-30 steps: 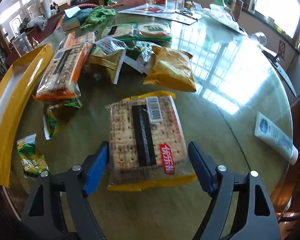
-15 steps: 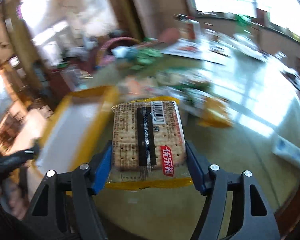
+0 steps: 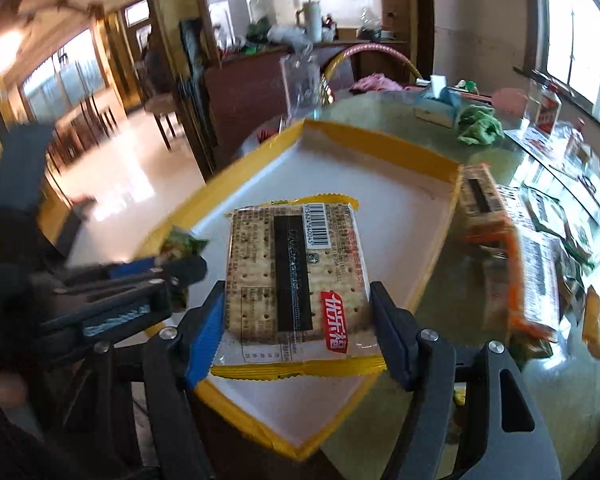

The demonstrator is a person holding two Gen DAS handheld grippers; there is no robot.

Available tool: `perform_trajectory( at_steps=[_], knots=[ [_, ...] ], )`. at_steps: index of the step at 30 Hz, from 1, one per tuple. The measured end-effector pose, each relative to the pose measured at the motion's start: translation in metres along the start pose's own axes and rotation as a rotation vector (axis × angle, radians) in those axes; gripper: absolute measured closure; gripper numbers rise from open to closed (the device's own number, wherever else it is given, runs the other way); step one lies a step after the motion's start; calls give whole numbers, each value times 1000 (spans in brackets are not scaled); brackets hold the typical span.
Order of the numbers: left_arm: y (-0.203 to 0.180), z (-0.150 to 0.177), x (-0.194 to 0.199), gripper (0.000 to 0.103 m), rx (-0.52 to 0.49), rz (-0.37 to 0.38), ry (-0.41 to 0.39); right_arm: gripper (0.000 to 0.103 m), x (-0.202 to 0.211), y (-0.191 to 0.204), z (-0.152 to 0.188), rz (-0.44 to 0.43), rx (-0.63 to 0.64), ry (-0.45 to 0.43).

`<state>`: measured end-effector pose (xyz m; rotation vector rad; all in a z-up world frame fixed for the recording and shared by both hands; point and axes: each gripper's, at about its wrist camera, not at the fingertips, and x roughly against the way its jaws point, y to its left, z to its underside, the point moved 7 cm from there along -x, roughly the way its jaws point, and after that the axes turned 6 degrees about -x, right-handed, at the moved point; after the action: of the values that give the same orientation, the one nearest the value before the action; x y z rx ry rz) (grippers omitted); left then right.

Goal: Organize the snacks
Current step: 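Carry pea bag with left gripper while right gripper lowers cracker pack into tray, then release the pea bag into the tray with the left gripper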

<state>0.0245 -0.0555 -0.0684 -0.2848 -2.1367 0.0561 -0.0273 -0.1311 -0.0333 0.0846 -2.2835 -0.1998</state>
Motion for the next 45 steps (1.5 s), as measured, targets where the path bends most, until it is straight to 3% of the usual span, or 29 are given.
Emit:
perform_trajectory(
  at_steps=[13, 14, 18, 19, 24, 30, 34, 36, 45],
  knots=[
    [13, 4, -19, 65, -6, -8, 67, 33, -46, 2, 27, 44, 43, 159],
    [12, 4, -18, 62, -14, -4, 64, 33, -50, 1, 28, 48, 36, 166],
    [6, 1, -8, 29, 18, 105, 34, 25, -44, 1, 28, 50, 35, 149],
    [6, 1, -6, 25, 27, 116, 22, 23, -40, -1, 25, 32, 16, 134],
    [5, 1, 20, 25, 77, 175, -62, 22, -2, -16, 18, -65, -76, 40],
    [-35, 2, 59, 25, 15, 249, -164, 20, 71, -62, 28, -167, -199, -82],
    [-77, 7, 67, 25, -29, 337, -146, 20, 108, -111, 41, -133, -294, -141],
    [-105, 13, 68, 25, -102, 361, -127, 20, 119, -140, 48, -127, -359, -153],
    [-193, 48, 50, 25, -323, 347, -18, 20, 135, -214, 75, -98, -567, -164]
  ],
)
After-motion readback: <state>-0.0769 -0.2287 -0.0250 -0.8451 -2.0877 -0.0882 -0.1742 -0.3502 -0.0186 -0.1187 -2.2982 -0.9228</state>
